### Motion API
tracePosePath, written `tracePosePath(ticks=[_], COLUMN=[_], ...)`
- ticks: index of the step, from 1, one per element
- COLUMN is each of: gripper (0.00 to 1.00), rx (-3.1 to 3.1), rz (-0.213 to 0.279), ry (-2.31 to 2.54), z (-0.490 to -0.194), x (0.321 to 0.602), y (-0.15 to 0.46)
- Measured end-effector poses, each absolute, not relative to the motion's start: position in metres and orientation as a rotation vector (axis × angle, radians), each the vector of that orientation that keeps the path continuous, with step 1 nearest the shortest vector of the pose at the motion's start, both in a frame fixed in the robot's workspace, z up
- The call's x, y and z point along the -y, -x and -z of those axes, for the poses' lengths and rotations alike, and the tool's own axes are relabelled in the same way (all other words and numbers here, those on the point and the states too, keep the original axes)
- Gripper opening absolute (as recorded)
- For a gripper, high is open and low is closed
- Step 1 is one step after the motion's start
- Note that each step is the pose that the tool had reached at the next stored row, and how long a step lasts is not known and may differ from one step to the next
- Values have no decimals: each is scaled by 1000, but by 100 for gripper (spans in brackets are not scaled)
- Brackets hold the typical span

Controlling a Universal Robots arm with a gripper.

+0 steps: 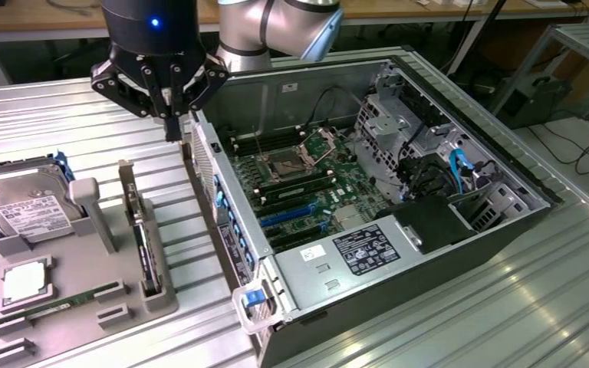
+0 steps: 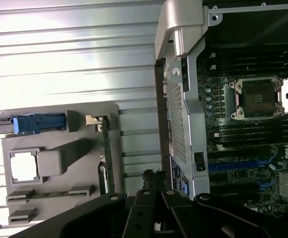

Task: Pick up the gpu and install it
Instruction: 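Reach for the gpu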

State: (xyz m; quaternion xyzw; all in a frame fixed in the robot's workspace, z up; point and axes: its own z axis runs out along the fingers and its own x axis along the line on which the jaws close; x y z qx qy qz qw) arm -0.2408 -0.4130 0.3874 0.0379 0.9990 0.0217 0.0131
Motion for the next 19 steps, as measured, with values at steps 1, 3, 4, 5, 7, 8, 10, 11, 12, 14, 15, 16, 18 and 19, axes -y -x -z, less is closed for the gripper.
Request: tracePosePath(ticks=[1,3,4,5,7,8,10,11,12,14,15,16,18,19], gripper=[11,11,11,11,11,11,11,11,11,11,11,11,11,11], rx=[-3112,-3112,-3112,-3112,-3112,-3112,-3113,-3113,-3112,-3112,-3112,-3112,-3112,-3112], rz=[-68,-68,-68,-68,-68,-68,-67,-68,-68,-68,-68,-68,-68,-68], ry=[-118,-118,-118,-118,-118,-118,-118,-118,-118,-118,-118,-118,-118,-118], z=[-387,-387,-387,-387,-387,-387,-387,-387,-387,-387,-386,-386,-386,-386], x=[413,414,414,414,415,416,417,418,418,420,421,421,423,423], y=[241,243,244,244,247,248,249,250,251,253,255,256,258,260])
